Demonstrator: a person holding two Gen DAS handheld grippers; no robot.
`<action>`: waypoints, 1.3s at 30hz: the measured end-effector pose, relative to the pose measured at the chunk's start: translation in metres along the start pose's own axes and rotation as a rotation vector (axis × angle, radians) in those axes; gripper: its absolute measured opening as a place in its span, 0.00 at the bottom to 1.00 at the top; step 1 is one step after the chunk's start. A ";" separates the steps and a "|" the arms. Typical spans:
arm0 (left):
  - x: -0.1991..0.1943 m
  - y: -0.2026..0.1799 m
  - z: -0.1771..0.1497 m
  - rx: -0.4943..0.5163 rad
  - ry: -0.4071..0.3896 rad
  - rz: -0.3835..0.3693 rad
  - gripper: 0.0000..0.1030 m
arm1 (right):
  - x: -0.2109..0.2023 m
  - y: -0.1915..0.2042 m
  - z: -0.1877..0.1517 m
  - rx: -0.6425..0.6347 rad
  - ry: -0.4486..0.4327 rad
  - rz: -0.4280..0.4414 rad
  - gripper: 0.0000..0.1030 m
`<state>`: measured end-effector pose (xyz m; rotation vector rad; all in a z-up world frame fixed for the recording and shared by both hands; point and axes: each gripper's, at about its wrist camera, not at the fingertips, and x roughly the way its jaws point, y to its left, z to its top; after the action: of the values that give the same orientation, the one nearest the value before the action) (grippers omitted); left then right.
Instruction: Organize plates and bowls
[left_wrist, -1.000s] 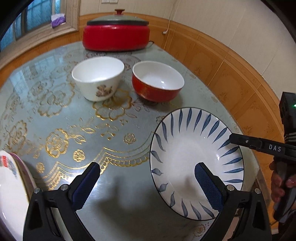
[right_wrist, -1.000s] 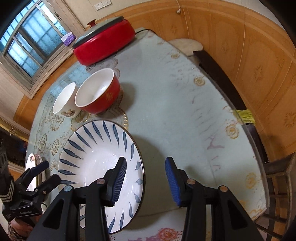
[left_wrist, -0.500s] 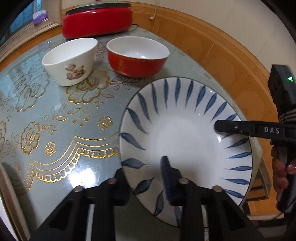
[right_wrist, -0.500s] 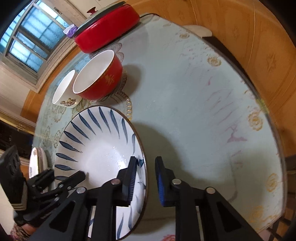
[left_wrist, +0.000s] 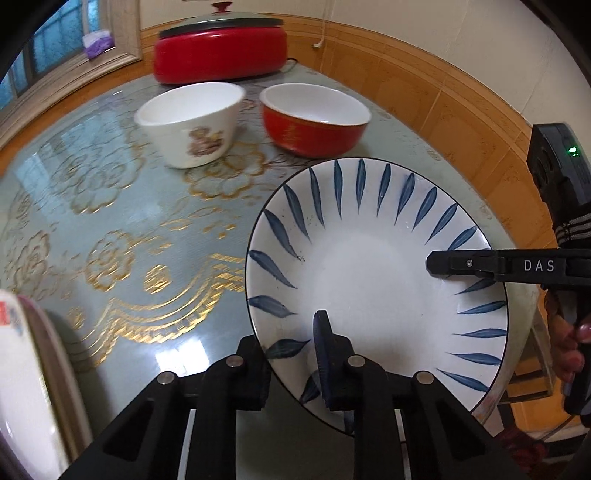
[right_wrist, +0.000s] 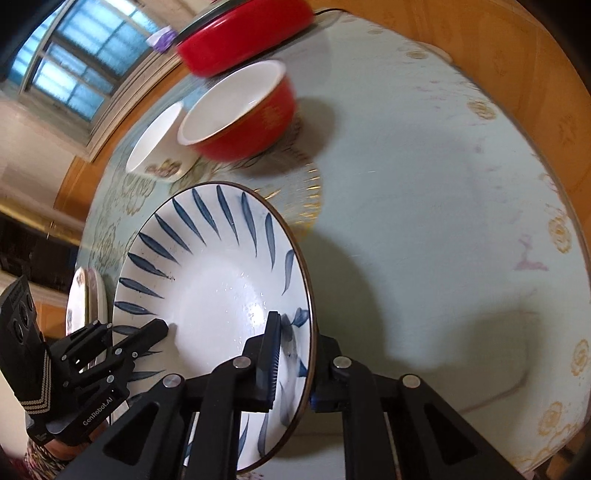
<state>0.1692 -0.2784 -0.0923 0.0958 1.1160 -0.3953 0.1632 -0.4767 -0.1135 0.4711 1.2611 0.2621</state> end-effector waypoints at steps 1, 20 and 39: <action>-0.003 0.005 -0.003 -0.012 -0.001 0.006 0.20 | 0.002 0.005 0.000 -0.011 0.006 0.004 0.11; -0.037 0.052 -0.036 -0.102 -0.010 0.082 0.33 | 0.031 0.064 0.007 -0.118 0.069 0.069 0.15; -0.087 0.066 0.048 -0.227 -0.174 0.065 0.83 | -0.022 0.012 0.077 0.041 -0.143 0.012 0.36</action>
<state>0.2010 -0.2077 -0.0019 -0.1009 0.9762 -0.2124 0.2311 -0.4913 -0.0719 0.5230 1.1261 0.2091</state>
